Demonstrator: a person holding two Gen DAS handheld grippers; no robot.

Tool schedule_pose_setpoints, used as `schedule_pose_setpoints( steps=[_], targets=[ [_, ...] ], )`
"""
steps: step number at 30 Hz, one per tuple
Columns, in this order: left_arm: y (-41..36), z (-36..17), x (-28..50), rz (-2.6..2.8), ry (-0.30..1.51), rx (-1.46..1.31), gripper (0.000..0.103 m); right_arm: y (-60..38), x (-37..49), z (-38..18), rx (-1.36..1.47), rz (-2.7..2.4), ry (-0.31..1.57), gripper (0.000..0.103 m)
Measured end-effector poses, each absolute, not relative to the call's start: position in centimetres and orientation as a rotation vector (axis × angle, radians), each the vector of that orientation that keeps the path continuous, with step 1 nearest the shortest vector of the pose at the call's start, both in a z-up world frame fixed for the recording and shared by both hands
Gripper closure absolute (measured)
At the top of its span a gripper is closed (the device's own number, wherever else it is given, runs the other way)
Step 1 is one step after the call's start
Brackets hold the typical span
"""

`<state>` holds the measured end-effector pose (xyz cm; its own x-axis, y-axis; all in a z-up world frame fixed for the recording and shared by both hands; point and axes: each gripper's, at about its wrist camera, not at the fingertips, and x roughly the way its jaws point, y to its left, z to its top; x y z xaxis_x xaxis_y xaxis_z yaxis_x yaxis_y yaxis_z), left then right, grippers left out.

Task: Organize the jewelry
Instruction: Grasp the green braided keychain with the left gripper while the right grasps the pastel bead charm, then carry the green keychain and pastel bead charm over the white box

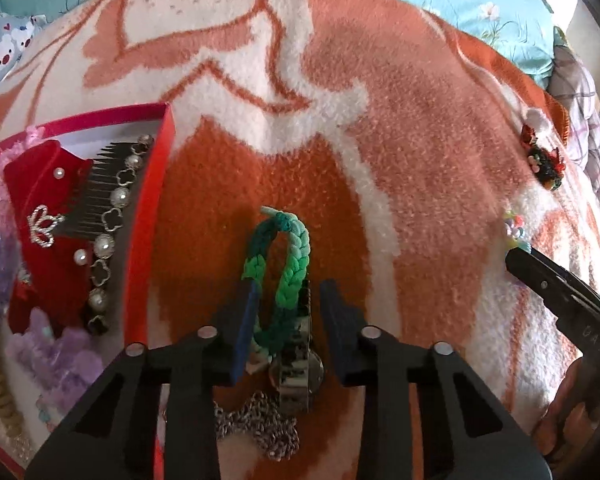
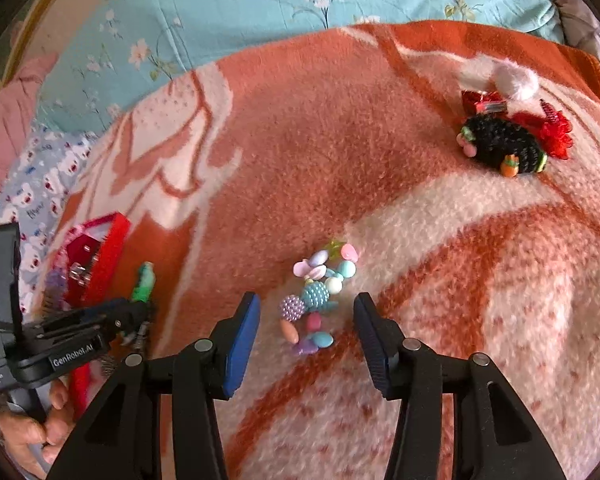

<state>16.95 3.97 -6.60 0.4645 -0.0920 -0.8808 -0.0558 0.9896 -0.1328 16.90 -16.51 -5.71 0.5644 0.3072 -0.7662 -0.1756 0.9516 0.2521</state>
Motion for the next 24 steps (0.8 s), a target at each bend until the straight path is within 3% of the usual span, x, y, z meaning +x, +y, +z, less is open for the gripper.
schedule_pose_setpoints(
  steps=[2, 4, 24],
  targets=[
    [3.9, -6.7, 17.2, -0.039, 1.099, -0.154, 0.094, -16.3, 17.0, -6.0, 0.121, 0.26, 0.924, 0.081],
    [4.0, -6.8, 17.2, -0.045, 1.101, -0.162, 0.094, -16.4, 17.0, -6.0, 0.125, 0.26, 0.92, 0.094],
    [6.8, 0.0, 10.0, -0.069, 0.93, -0.244, 0.095, -15.3, 12.6, -0.8, 0.232, 0.426, 0.809, 0.094]
  ],
)
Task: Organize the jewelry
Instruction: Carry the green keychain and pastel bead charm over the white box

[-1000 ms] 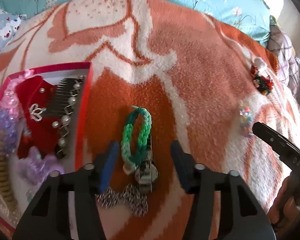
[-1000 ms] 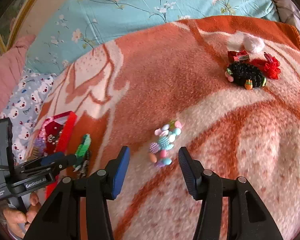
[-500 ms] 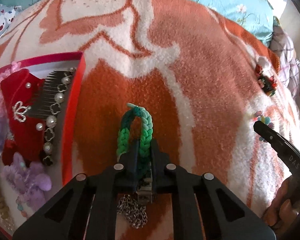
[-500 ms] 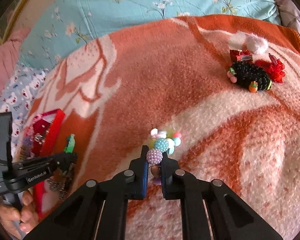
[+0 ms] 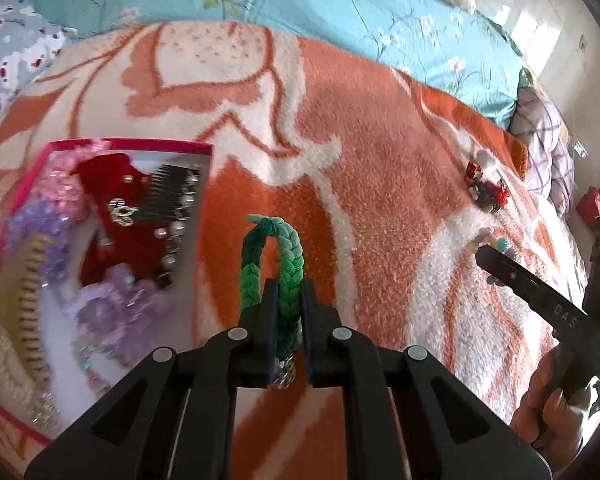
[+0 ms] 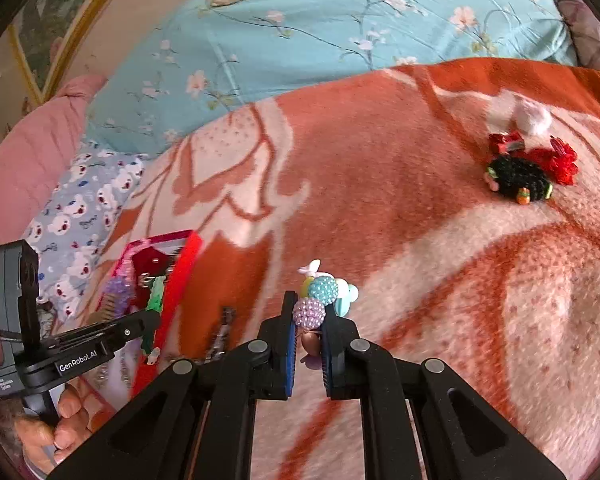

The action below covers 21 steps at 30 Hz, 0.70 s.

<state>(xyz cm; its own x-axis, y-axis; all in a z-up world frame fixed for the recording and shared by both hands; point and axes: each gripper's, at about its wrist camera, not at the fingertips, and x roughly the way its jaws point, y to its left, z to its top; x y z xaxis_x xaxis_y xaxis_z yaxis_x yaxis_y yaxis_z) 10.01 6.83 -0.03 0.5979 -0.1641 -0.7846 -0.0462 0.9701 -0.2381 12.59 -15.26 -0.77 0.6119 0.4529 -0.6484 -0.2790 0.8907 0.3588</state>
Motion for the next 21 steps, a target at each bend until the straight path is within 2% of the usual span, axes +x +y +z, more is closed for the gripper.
schedule_pose_setpoints(
  steps=[21],
  targets=[
    [16.0, 1.5, 0.9, 0.079, 0.844, -0.372, 0.095, -5.8, 8.1, 0.8, 0.171, 0.649, 0.818, 0.094]
  ],
)
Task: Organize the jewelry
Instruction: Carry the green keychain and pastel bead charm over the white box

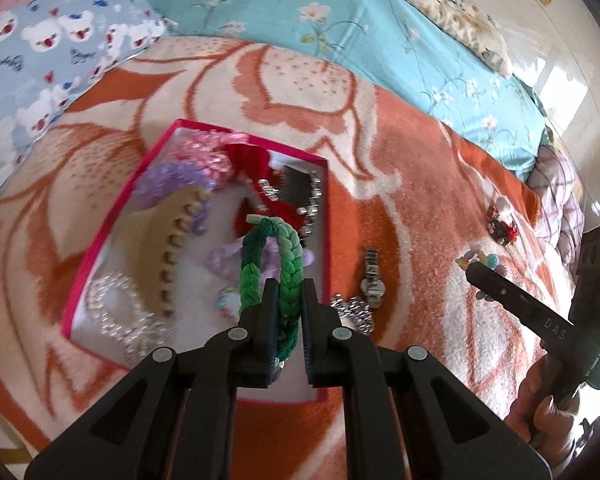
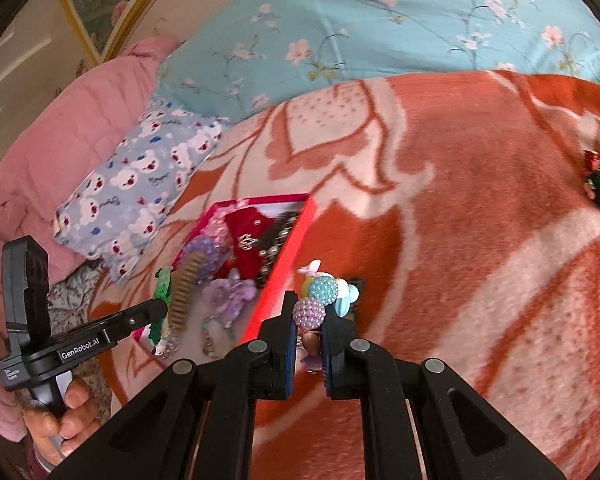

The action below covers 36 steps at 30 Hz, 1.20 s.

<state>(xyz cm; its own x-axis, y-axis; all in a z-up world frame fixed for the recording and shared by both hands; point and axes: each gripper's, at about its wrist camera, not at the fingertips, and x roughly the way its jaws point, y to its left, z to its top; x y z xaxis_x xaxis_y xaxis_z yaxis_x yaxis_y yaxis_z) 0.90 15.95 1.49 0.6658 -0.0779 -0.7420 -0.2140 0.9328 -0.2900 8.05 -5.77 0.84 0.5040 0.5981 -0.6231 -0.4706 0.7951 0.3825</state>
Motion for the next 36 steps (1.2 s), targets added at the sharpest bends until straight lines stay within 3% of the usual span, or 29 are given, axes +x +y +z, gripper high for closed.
schedule_pose_setpoints(
  steps=[23, 36],
  targets=[
    [20.1, 1.7, -3.1, 0.149, 0.821, -0.405, 0.095, 0.8, 5.2, 0.6, 0.105, 0.792, 0.849, 0.094],
    [22.3, -1.0, -3.1, 0.196, 0.881, -0.408, 0.095, 7.7, 4.6, -2.4, 0.029, 0.911, 0.922, 0.094]
  ],
)
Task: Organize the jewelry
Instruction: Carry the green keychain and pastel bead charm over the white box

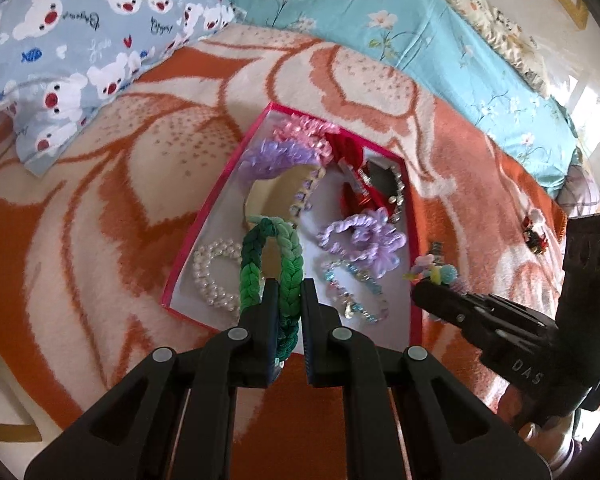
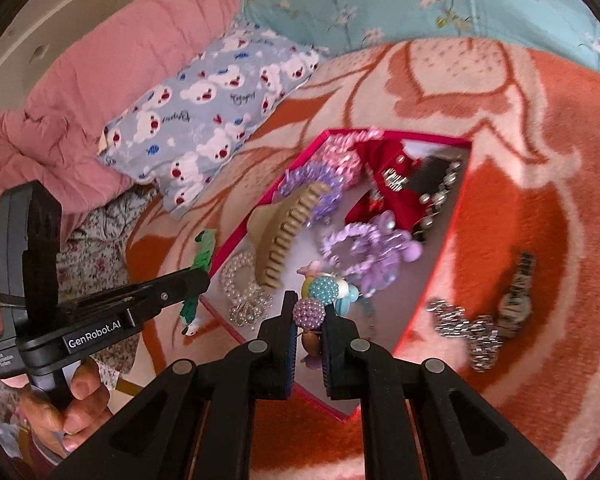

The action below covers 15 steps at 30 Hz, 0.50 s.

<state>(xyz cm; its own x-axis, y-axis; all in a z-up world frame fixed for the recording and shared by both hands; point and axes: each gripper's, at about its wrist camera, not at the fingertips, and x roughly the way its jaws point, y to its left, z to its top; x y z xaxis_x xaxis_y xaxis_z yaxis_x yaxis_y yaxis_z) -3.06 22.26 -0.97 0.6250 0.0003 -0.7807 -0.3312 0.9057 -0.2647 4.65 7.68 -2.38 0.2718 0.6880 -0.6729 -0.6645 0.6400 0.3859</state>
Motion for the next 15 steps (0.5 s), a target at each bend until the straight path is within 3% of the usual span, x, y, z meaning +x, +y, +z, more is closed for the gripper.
schedule_pose_setpoints(
  steps=[15],
  targets=[
    [22.4, -4.5, -1.6, 0.187, 0.944, -0.413, 0.094, 9.8, 6.0, -7.1, -0.006, 0.895, 1.031, 0.094]
  ],
)
